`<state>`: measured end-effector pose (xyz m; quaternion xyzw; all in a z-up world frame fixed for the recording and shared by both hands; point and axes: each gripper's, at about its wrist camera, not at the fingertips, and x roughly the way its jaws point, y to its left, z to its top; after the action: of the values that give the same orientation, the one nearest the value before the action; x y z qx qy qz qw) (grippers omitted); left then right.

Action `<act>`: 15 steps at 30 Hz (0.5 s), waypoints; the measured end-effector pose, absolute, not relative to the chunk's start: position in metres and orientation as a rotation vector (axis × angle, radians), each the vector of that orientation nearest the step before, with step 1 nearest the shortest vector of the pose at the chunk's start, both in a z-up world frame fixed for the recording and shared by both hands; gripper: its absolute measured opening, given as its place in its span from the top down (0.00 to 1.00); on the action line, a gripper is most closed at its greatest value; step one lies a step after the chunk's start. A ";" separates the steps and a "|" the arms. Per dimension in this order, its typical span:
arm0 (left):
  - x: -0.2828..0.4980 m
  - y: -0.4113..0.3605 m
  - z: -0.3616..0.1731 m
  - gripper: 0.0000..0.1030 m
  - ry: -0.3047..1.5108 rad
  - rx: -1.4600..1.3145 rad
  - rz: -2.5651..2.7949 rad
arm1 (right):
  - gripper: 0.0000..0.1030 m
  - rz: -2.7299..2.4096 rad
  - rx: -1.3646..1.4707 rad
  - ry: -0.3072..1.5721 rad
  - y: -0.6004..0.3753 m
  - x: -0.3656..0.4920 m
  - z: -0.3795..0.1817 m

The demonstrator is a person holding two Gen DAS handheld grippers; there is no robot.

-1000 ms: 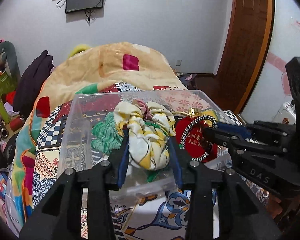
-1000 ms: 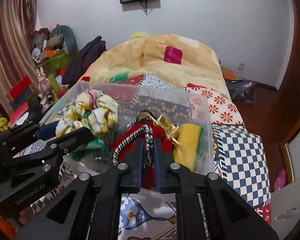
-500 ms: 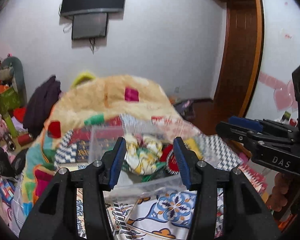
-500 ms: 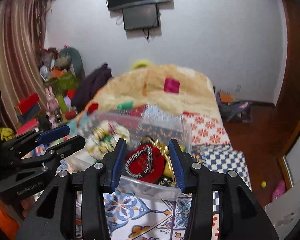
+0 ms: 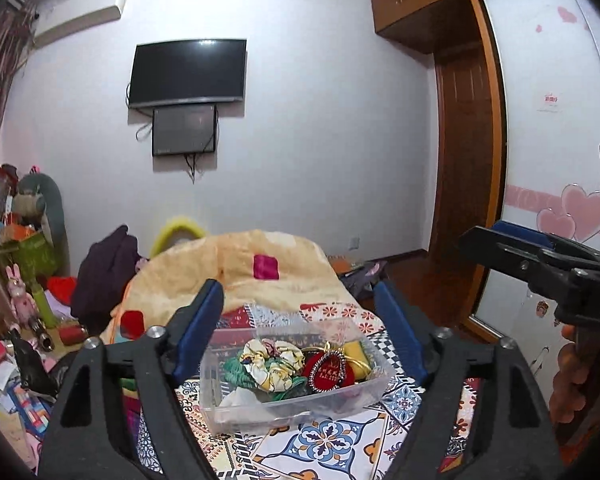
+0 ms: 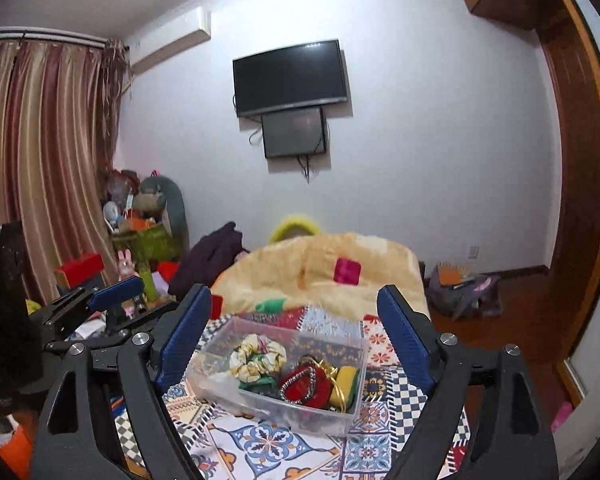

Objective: Organize soft objects

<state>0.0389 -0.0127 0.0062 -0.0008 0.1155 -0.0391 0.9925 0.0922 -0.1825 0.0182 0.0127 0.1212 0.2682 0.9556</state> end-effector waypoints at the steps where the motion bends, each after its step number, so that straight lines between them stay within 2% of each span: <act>1: 0.036 -0.013 0.009 0.17 0.225 -0.002 -0.081 | 0.17 0.545 0.029 0.243 -0.184 0.089 0.018; 5: 0.024 -0.015 0.014 0.06 0.204 -0.004 -0.082 | 0.01 0.543 0.046 0.230 -0.186 0.084 0.016; 9: 0.014 -0.017 0.017 0.01 0.184 -0.001 -0.076 | 0.00 0.539 0.055 0.226 -0.190 0.079 0.014; 15: 0.011 -0.016 0.014 0.00 0.191 -0.023 -0.078 | 0.00 0.524 0.062 0.232 -0.199 0.073 0.008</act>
<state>0.0112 -0.0162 0.0144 -0.0114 0.0954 -0.0389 0.9946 0.0725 -0.1993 0.0079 0.0304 0.1143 0.2582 0.9588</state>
